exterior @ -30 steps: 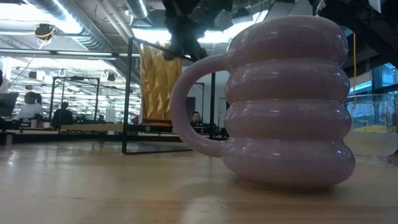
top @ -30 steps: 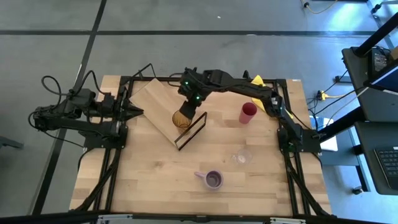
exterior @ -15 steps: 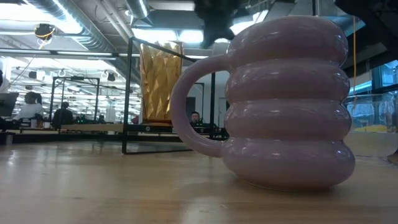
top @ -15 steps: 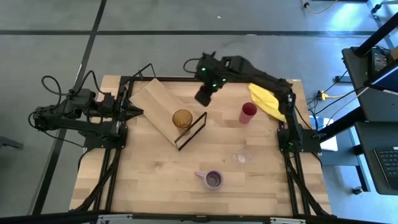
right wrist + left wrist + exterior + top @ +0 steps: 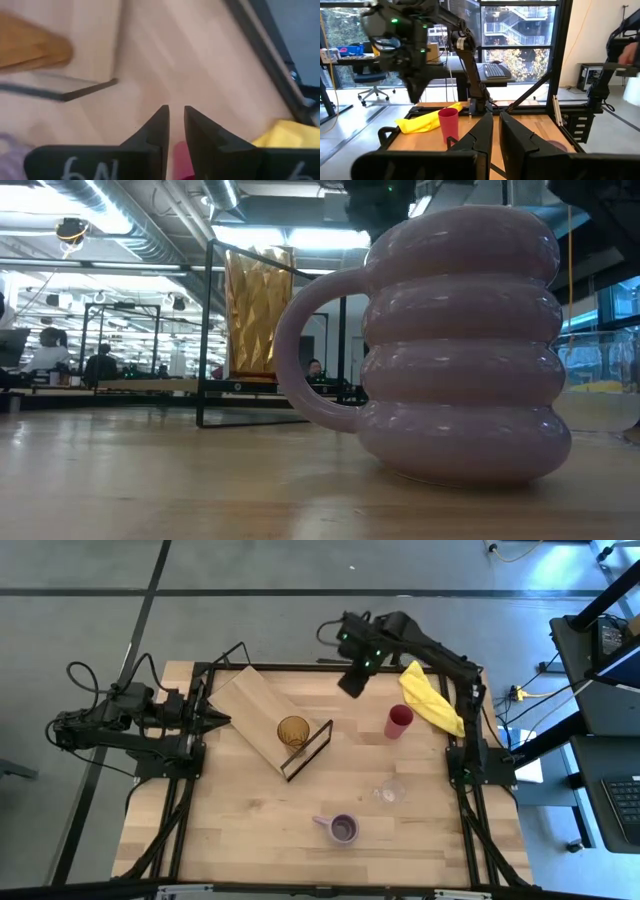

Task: Stack small to large cups/mugs on shelf
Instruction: Put the pink cup on the shelf

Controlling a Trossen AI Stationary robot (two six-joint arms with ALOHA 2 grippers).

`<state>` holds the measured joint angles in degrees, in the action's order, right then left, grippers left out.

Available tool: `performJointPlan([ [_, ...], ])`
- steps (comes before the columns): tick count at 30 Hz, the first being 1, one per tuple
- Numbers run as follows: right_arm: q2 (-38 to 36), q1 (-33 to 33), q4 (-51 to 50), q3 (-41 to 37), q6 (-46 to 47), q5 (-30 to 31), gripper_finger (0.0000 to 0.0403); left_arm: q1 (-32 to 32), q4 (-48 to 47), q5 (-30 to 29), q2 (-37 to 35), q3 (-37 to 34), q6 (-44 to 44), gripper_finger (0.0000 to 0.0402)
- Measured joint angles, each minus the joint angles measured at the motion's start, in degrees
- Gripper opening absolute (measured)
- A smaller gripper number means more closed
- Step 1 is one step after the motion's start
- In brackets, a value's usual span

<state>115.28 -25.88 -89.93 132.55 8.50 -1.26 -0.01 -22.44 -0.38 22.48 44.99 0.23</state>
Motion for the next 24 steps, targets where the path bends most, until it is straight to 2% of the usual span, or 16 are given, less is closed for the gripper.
performJointPlan([
  [6, -0.17, -9.11, 0.05, -3.06, 1.54, -2.78, 0.0060, -0.01, -0.01, 0.02, 0.00, 0.00, 0.01, 0.0027],
  [9, -0.17, -13.71, -0.02, -8.10, 4.33, -7.95, 0.0060, 0.00, 0.00, 0.00, 0.00, 0.00, 0.00, 0.0027],
  [12, -0.11, -16.31, -0.16, -14.11, 4.20, -10.34, 0.0060, 0.00, 0.00, 0.02, 0.01, 0.00, 0.00, 0.0027],
  [15, -2.09, -15.66, 0.95, -19.22, -1.36, -14.31, 0.0060, 0.00, 0.00, 0.02, 0.00, 0.00, 0.00, 0.0027],
  [19, -8.21, -12.24, 11.44, -23.47, -9.86, -18.10, 0.0060, -0.02, 0.00, 0.02, 0.00, 0.00, 0.00, 0.0027],
  [21, -12.31, -11.66, 17.29, -25.25, -9.96, -20.14, 0.0060, -0.01, -0.02, 0.02, 0.02, 0.00, 0.00, 0.0027],
  [24, -19.70, -12.45, 22.31, -27.68, -7.14, -19.68, 0.0060, 0.00, -0.02, 0.00, 0.02, 0.00, 0.00, 0.0027],
])
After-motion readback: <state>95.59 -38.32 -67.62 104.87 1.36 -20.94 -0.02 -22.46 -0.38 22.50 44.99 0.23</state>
